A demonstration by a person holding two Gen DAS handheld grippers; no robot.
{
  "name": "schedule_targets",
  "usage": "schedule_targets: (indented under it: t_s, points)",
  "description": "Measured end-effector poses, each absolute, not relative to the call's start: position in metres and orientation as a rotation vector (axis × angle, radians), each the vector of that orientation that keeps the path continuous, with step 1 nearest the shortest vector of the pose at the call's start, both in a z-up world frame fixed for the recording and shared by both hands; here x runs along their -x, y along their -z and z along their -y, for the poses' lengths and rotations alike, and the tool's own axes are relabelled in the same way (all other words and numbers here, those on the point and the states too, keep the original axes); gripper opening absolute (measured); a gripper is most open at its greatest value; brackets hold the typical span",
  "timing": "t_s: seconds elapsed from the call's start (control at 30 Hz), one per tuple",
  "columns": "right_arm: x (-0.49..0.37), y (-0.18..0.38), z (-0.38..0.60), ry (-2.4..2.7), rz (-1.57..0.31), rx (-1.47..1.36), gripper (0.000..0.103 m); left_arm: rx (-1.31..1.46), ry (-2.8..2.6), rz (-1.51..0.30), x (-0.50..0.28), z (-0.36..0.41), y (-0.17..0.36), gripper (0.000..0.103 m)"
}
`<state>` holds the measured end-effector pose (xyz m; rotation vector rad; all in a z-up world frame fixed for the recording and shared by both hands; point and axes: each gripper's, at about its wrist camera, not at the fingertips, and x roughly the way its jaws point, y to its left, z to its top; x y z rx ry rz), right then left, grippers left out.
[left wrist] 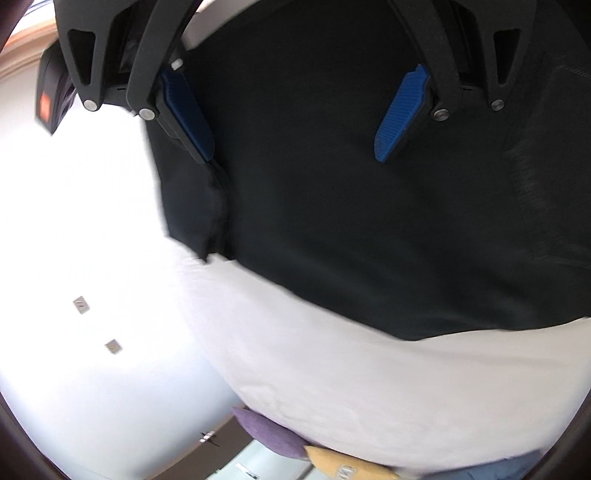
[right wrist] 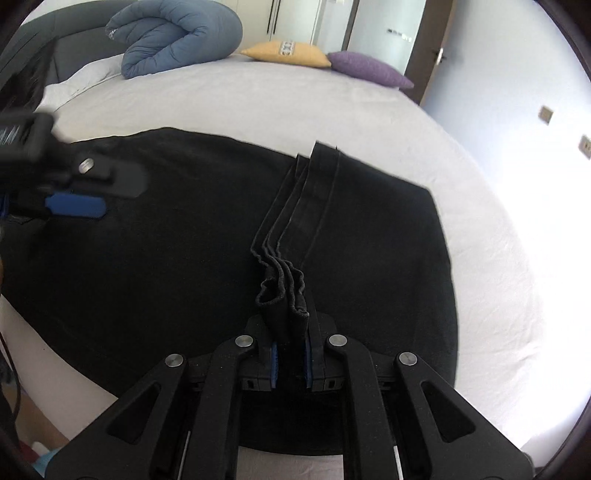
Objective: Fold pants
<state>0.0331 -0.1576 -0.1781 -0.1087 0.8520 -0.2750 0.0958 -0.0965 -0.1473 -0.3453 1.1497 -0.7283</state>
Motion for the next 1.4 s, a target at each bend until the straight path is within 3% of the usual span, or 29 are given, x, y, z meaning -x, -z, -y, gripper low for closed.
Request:
schedule_targets:
  t_s: [0.07,0.4,0.43,0.5,0.53,0.57,0.67,0.9,1.27,1.4]
  points:
    - [-0.030,0.169,0.148,0.294,-0.809,0.152,0.009,0.382,0.784,-1.176,-0.102,0.113,0.144,0.101]
    - [-0.017,0.153,0.108,0.305,-0.763,0.268,0.009,0.396,0.828,-1.273,-0.121,0.161,0.156,0.100]
    - [-0.015,0.152,0.107,0.299,-0.764,0.268,0.009,0.388,0.829,-1.273,-0.121,0.161,0.155,0.093]
    - [-0.003,0.149,0.101,0.288,-0.761,0.275,0.009,0.356,0.839,-1.282,-0.122,0.162,0.155,0.062]
    - [-0.001,0.148,0.099,0.286,-0.758,0.283,0.009,0.334,0.839,-1.289,-0.123,0.163,0.156,0.033]
    - [0.000,0.146,0.094,0.281,-0.754,0.294,0.009,0.306,0.843,-1.289,-0.123,0.162,0.156,0.025]
    - [0.003,0.140,0.082,0.254,-0.747,0.317,0.009,0.250,0.855,-1.261,-0.124,0.148,0.148,0.016]
    - [-0.018,0.140,0.027,0.129,-0.759,0.367,0.009,0.086,0.822,-1.227,-0.150,0.108,0.130,0.015]
    - [-0.059,0.166,-0.042,-0.029,-0.840,0.342,0.009,0.036,0.707,-1.264,-0.182,0.069,0.151,0.015]
    - [-0.063,0.180,-0.024,-0.043,-0.896,0.332,0.011,0.012,0.686,-1.275,-0.179,0.064,0.165,0.025]
